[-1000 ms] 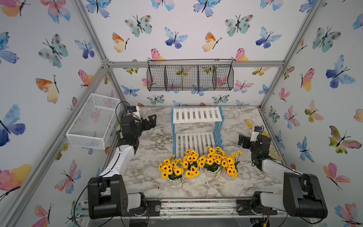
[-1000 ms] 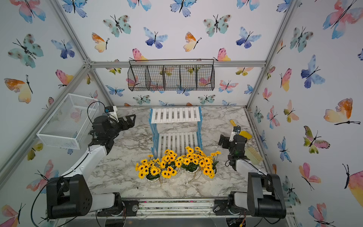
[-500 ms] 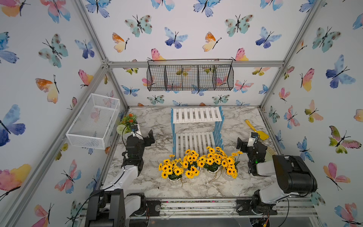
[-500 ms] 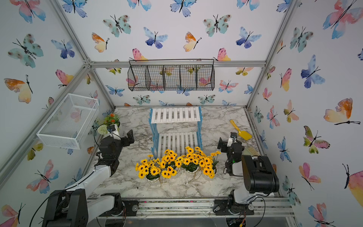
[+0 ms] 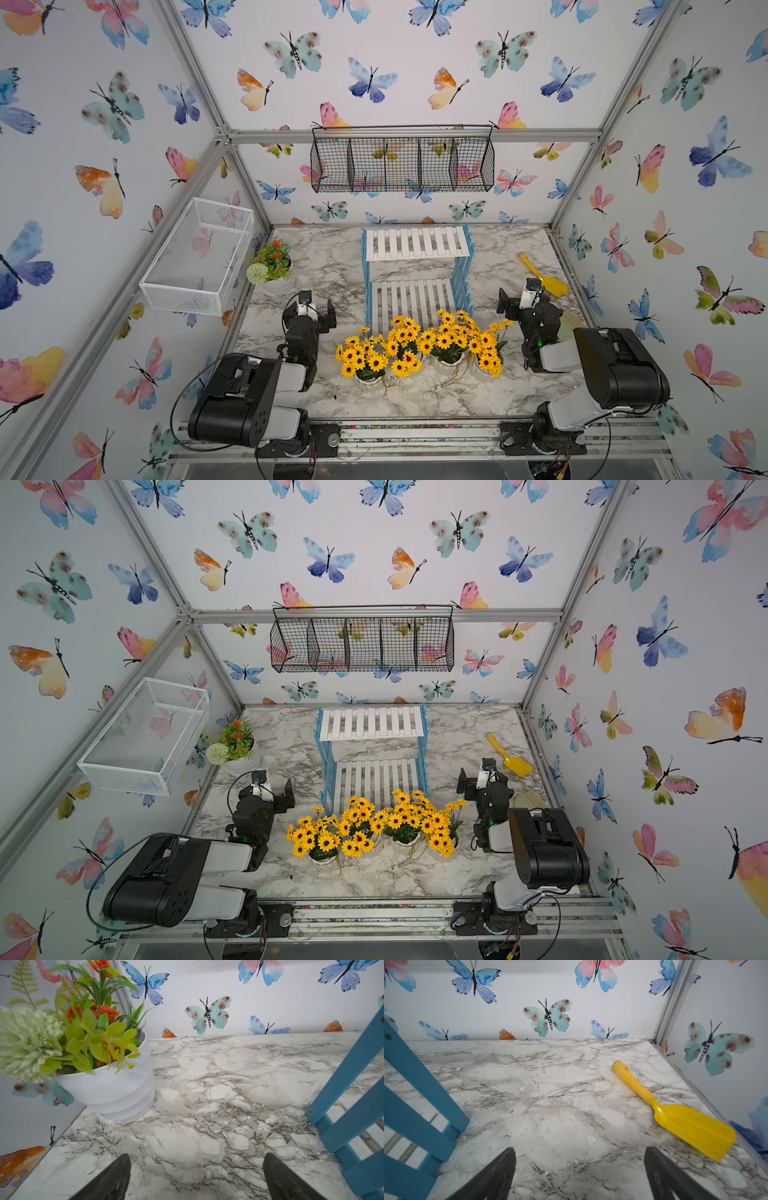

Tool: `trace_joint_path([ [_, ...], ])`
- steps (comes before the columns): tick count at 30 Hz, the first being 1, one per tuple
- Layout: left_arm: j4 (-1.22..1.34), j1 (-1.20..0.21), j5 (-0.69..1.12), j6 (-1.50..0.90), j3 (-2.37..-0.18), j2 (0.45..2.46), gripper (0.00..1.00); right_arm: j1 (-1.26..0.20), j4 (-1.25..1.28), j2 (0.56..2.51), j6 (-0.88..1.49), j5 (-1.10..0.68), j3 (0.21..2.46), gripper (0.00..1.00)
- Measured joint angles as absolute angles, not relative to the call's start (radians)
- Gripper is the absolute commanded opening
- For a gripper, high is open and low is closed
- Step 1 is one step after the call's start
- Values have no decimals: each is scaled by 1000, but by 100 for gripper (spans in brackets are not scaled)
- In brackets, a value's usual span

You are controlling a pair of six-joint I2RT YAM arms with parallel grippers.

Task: Take the sunflower pots off the shelves
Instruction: Reset both arms

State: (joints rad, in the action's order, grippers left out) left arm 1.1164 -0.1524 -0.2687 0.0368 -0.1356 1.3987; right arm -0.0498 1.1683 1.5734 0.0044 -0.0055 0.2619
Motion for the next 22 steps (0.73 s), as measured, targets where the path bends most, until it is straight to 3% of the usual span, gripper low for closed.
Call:
trace_joint_path([
  [22, 1282, -123, -229, 37, -127, 1452, 98, -50, 1151, 1575, -20, -52, 271, 99],
])
